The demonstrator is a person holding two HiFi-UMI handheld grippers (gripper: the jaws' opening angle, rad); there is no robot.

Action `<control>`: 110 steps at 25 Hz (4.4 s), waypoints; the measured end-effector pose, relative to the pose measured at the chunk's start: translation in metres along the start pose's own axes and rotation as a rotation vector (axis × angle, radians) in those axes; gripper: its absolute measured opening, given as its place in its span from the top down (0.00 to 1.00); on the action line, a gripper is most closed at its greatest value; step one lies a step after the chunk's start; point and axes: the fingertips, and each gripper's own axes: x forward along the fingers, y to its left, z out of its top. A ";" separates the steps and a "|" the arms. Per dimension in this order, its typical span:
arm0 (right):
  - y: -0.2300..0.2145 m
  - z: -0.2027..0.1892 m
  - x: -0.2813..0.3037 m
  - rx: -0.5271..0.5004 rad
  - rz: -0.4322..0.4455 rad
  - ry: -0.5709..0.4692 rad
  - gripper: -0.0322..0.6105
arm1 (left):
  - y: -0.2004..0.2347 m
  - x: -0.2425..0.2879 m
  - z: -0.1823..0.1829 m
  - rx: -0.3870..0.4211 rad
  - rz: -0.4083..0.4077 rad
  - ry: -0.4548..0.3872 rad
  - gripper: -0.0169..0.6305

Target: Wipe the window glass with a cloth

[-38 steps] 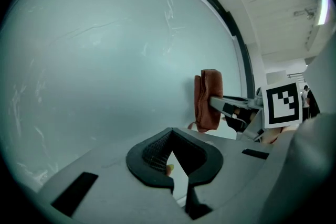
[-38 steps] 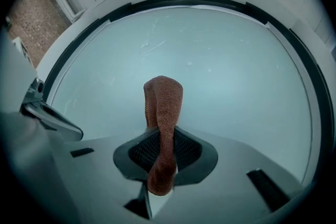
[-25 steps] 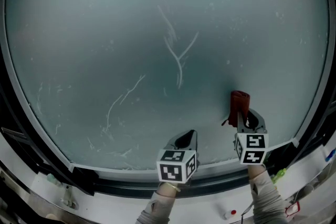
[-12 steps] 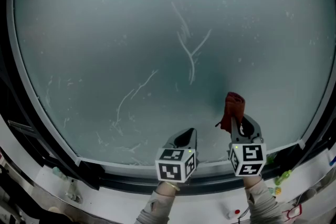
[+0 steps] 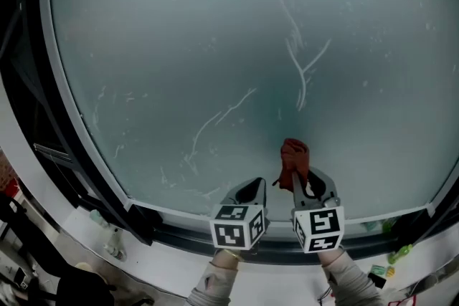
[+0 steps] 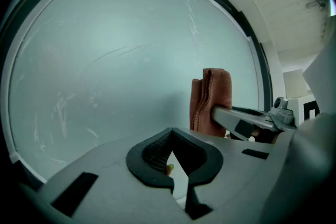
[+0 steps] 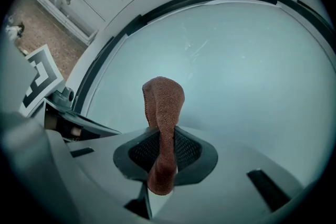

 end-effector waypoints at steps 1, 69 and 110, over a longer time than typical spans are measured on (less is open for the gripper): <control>0.010 -0.001 0.004 0.002 0.023 -0.002 0.87 | 0.007 -0.004 -0.001 -0.002 0.018 -0.001 0.97; -0.125 -0.072 -0.082 0.002 -0.261 0.171 0.88 | -0.111 0.044 -0.037 0.020 -0.191 0.073 0.97; 0.029 -0.041 -0.147 0.164 0.009 0.126 0.87 | -0.071 -0.097 -0.060 0.037 -0.051 0.024 0.97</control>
